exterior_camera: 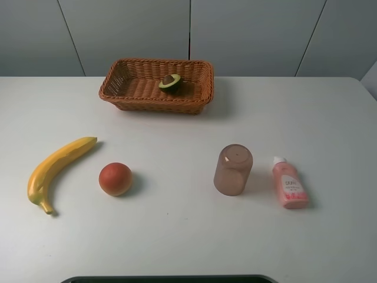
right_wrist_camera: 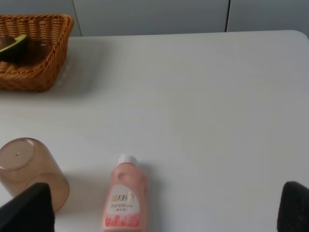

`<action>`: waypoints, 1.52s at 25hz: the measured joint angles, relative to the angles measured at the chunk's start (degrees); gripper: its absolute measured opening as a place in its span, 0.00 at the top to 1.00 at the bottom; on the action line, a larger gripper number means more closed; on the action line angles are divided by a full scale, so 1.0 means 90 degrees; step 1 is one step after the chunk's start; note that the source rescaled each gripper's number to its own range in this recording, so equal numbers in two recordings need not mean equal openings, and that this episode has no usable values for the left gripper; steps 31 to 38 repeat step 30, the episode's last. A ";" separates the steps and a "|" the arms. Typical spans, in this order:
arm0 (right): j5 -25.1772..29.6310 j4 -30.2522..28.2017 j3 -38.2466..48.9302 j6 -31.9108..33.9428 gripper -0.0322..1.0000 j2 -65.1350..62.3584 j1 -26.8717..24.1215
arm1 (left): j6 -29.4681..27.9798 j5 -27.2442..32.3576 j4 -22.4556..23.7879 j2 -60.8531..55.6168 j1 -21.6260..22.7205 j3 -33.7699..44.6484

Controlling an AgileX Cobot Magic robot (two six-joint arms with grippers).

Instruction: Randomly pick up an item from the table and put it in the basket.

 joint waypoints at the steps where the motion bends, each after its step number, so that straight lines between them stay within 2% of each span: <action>1: 0.0000 0.0000 0.0000 0.0000 0.00 0.0000 0.0000 | 0.0000 0.0000 0.0000 0.0000 0.0000 0.0000; 38: 0.0000 0.0000 0.0000 0.0000 0.00 0.0000 0.0000 | 0.0000 0.0000 0.0000 0.0000 0.0000 0.0000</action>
